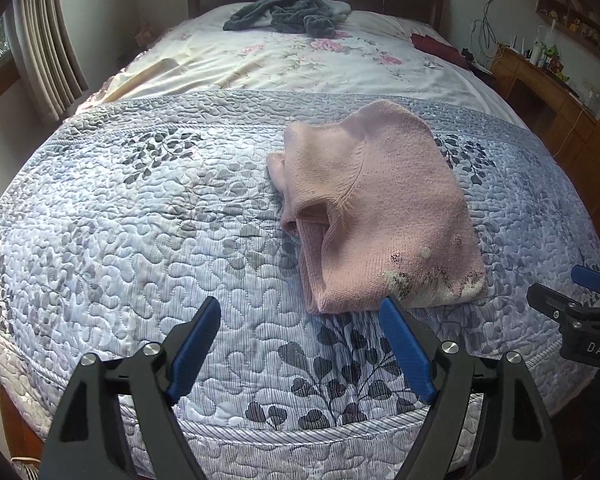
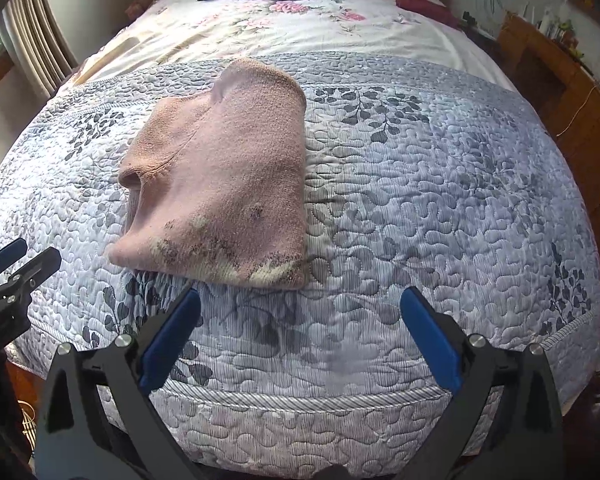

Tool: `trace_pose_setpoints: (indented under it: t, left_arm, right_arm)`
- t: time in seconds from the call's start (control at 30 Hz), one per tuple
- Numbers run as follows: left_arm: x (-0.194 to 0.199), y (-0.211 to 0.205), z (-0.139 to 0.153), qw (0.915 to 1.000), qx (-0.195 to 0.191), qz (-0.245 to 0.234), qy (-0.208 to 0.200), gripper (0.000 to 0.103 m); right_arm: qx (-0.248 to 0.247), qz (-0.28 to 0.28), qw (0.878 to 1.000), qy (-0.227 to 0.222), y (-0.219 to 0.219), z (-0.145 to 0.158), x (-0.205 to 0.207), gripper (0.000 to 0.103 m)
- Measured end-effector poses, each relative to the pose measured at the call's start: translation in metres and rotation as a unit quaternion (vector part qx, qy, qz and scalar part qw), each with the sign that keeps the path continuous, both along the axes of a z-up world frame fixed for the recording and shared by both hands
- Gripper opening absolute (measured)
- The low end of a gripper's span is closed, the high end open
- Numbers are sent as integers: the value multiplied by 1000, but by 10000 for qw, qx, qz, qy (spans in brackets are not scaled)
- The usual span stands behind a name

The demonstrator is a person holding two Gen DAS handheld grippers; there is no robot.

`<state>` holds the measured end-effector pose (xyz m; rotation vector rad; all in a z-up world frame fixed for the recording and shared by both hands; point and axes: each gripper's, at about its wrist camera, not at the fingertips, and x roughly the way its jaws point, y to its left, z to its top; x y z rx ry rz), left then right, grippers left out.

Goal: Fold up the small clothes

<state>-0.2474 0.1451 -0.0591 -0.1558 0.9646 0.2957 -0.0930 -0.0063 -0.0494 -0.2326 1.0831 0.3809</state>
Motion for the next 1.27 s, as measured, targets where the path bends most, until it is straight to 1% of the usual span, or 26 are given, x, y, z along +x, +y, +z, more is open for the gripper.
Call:
trace_pose_setpoints:
  t: [0.27,0.77,1.0,1.27]
  left_arm:
    - [0,0,0,9999,132,12,27,82]
    - [2,3,-8,9998,168,39,109,82]
    - [3,4,-11,9997,176,33,143,82]
    - [3,4,-13,9997,182,30,165,82]
  right_arm:
    - [-28,-89,10000,-13,-2,0,4,100]
    - [-117,-117,9998,118,-4,-16,7,100]
    - [-183,-130,9997,18,-4,-16,9,100]
    - [-115,-172,9997,124,-5,-16,11,100]
